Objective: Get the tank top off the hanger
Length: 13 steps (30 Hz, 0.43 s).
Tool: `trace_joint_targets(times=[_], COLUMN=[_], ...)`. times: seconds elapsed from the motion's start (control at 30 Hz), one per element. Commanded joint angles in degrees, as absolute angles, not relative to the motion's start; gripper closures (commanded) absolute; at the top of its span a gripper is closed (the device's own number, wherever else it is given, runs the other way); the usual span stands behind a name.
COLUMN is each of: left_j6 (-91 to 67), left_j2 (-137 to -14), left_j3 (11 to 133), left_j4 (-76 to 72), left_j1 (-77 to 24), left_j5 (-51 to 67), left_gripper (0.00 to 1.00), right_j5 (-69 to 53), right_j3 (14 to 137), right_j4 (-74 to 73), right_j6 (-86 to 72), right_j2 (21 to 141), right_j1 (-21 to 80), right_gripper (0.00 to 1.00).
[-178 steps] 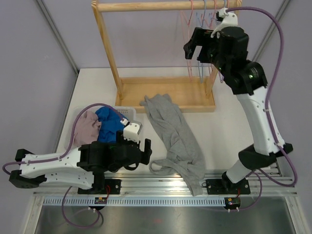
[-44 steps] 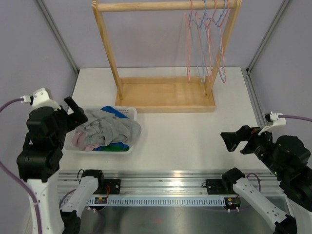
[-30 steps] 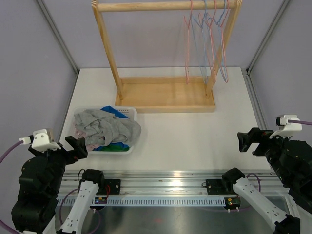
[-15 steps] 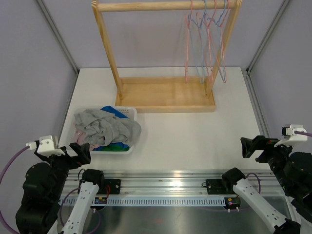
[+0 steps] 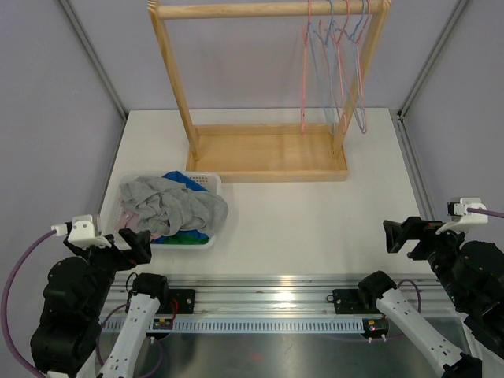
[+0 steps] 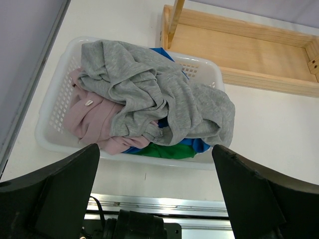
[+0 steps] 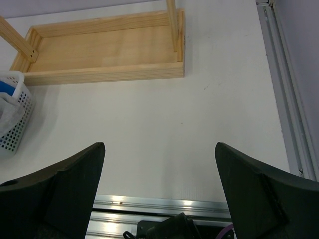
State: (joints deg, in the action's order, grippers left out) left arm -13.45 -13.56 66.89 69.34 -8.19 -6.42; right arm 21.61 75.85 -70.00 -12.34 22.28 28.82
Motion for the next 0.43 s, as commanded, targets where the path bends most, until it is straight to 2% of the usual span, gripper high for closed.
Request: trace_joint_targets(times=[0.0,0.4], left_j6=[-12.57,-12.30], left_j2=[-13.80,-14.33], left_j3=[66.45,66.71], left_j4=[66.01,65.74], left_j1=[-8.35,-8.35], left_j5=[-4.75,-5.45], left_gripper=[0.01,0.01], right_j5=[20.30,20.21], right_j3=[75.24,74.36], right_j4=[-67.06,-66.36], right_j6=[-11.60,-11.95], right_j2=[23.12,23.55], right_j1=[29.09,29.00], right_gripper=[0.01,0.00])
